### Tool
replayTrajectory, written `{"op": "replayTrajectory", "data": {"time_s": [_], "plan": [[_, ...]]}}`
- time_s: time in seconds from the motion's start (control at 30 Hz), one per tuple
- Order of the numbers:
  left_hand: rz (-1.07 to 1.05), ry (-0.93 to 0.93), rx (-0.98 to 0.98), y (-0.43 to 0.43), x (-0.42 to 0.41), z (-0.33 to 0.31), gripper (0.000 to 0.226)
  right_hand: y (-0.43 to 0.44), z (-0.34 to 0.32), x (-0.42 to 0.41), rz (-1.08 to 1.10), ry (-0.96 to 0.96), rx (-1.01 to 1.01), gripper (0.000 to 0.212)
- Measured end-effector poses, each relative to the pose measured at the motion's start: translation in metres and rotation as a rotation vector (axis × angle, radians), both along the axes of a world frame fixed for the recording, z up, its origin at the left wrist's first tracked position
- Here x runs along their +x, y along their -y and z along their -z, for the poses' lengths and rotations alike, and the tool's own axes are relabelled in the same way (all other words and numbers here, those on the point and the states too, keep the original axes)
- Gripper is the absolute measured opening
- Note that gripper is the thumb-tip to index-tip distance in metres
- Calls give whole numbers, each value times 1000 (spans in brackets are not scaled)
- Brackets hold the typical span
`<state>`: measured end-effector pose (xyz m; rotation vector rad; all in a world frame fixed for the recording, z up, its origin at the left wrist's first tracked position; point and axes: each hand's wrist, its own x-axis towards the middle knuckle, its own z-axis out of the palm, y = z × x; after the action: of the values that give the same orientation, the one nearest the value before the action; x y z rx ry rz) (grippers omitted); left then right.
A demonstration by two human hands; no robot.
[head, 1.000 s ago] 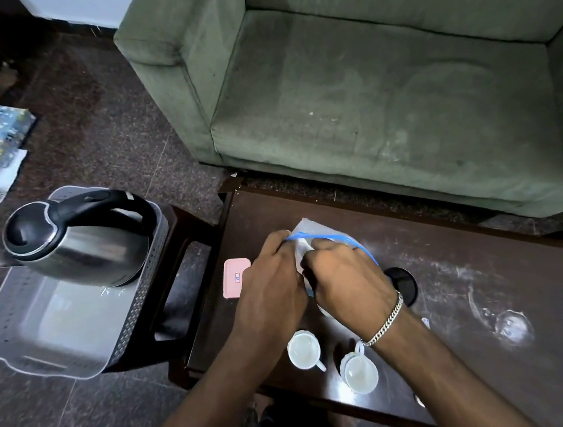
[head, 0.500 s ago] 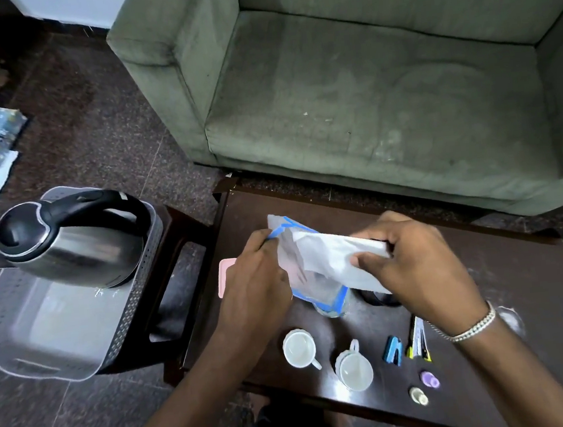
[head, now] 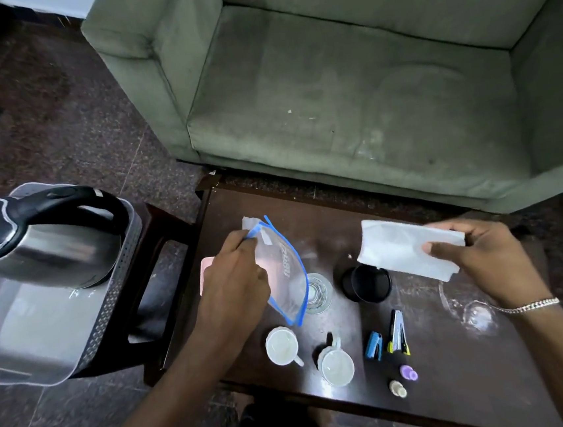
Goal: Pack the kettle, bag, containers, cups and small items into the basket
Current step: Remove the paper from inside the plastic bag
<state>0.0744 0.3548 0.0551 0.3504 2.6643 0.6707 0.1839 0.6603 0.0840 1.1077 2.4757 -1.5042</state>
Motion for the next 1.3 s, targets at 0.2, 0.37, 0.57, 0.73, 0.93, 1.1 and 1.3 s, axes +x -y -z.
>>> {"op": "replayTrajectory", "data": {"time_s": [0.2,0.37,0.57,0.73,0.93,1.1,1.3], "plan": [[2,-10,7,-1,1,4,42,-7,48,20,-18,198,99,18],[4,-16,7,-3,6,4,41,-3,84,22,-54,303,185,18],[25,-2,36,-3,7,2,42,7,122,11,-145,398,262,11],[38,5,68,-3,4,1,39,16,152,8,-98,507,289,31],[26,-4,114,-2,4,1,35,18,162,10,-125,497,302,46],[17,-59,150,-4,9,-1,27,23,130,10,-220,369,499,56],[-20,-40,216,-6,14,-12,22,88,30,19,-234,-442,259,44]]}}
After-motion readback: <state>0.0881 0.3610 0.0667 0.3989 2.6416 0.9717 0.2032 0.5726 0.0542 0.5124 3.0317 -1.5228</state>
